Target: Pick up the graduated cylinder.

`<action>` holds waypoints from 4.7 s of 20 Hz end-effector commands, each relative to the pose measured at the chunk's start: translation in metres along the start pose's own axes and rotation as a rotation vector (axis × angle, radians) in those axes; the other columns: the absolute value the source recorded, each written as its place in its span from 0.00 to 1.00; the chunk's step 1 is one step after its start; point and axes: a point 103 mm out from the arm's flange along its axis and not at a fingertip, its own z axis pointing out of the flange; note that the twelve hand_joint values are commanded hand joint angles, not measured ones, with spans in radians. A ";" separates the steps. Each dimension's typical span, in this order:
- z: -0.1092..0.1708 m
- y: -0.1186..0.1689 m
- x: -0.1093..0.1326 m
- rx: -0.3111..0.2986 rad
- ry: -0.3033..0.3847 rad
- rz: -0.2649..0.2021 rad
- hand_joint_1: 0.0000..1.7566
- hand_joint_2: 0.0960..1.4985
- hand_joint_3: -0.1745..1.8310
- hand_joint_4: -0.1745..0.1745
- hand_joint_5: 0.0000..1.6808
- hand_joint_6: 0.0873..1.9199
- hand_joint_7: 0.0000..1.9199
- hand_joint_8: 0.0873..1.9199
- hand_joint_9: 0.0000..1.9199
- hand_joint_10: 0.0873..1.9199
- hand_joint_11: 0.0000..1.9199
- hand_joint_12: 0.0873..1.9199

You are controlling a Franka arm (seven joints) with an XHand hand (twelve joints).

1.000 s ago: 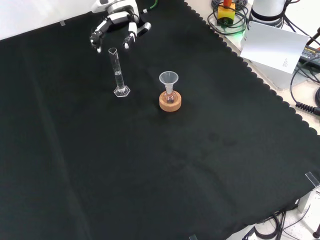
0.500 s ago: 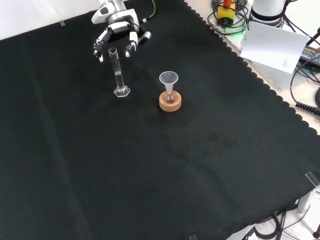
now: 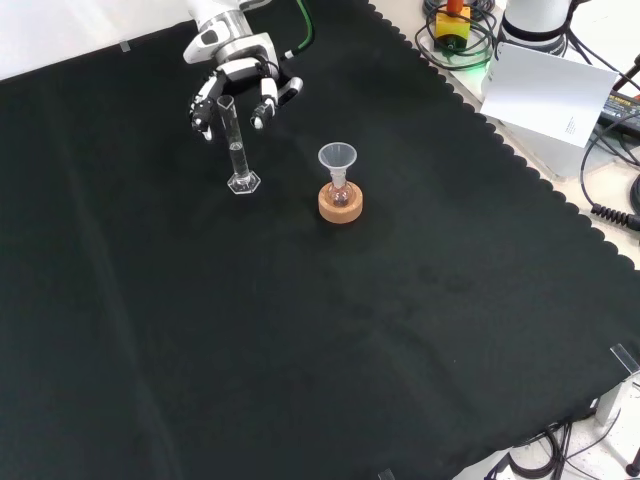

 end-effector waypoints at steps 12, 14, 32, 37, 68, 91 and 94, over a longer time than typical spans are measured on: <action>0.025 0.006 -0.008 -0.035 0.065 -0.023 0.56 0.38 0.39 0.58 0.41 0.03 0.33 0.24 0.47 0.16 0.33 0.59; 0.026 0.005 -0.009 -0.035 0.067 -0.019 0.57 0.38 0.39 0.58 0.42 0.04 0.33 0.23 0.47 0.15 0.34 0.58; 0.035 0.003 -0.018 -0.038 0.095 -0.010 0.58 0.39 0.39 0.56 0.40 0.08 0.33 0.23 0.50 0.12 0.37 0.56; 0.040 0.005 -0.017 -0.063 0.102 -0.007 0.58 0.39 0.39 0.56 0.41 0.08 0.34 0.23 0.50 0.12 0.37 0.56; 0.045 0.007 -0.017 -0.110 0.142 -0.007 0.55 0.50 0.35 0.52 0.44 0.21 0.39 0.24 0.59 0.06 0.48 0.49; 0.012 0.012 0.009 0.006 -0.277 -0.068 0.60 0.77 0.13 0.36 0.49 0.60 0.53 0.23 0.70 0.00 0.63 0.40; -0.002 0.010 0.015 0.013 -0.322 -0.066 0.62 0.76 0.09 0.24 0.53 0.57 0.55 0.23 0.71 0.00 0.64 0.39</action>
